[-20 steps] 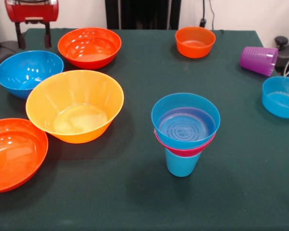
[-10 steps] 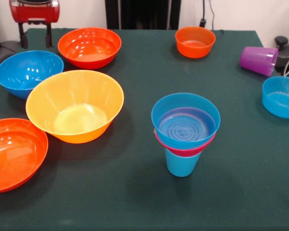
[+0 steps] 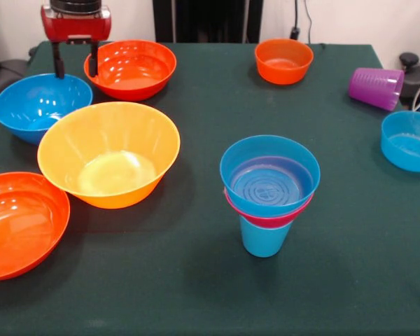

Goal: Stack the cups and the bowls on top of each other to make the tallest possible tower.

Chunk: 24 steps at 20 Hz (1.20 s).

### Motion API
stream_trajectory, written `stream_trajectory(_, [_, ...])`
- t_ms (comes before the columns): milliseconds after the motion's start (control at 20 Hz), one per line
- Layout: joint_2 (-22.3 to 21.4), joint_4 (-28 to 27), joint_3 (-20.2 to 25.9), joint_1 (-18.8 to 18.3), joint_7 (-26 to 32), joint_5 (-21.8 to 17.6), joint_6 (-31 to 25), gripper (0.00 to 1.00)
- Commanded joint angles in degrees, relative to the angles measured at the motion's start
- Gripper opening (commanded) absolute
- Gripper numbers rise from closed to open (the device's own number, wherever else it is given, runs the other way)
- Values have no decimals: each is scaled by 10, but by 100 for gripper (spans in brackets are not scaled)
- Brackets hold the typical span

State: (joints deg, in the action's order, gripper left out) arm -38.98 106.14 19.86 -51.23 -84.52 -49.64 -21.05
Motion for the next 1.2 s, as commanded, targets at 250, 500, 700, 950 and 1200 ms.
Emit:
stream_trajectory(250, [7, 11, -9, 32, -54, 23, -4, 100])
stream_trajectory(500, [7, -6, 5, 31, -33, 39, -20, 100])
stream_trajectory(700, [6, -17, 11, 38, -27, 50, -30, 100])
stream_trajectory(950, [17, -40, 15, 54, -19, 62, -43, 100])
stream_trajectory(1200, [32, -49, 11, 63, -30, 65, -29, 100])
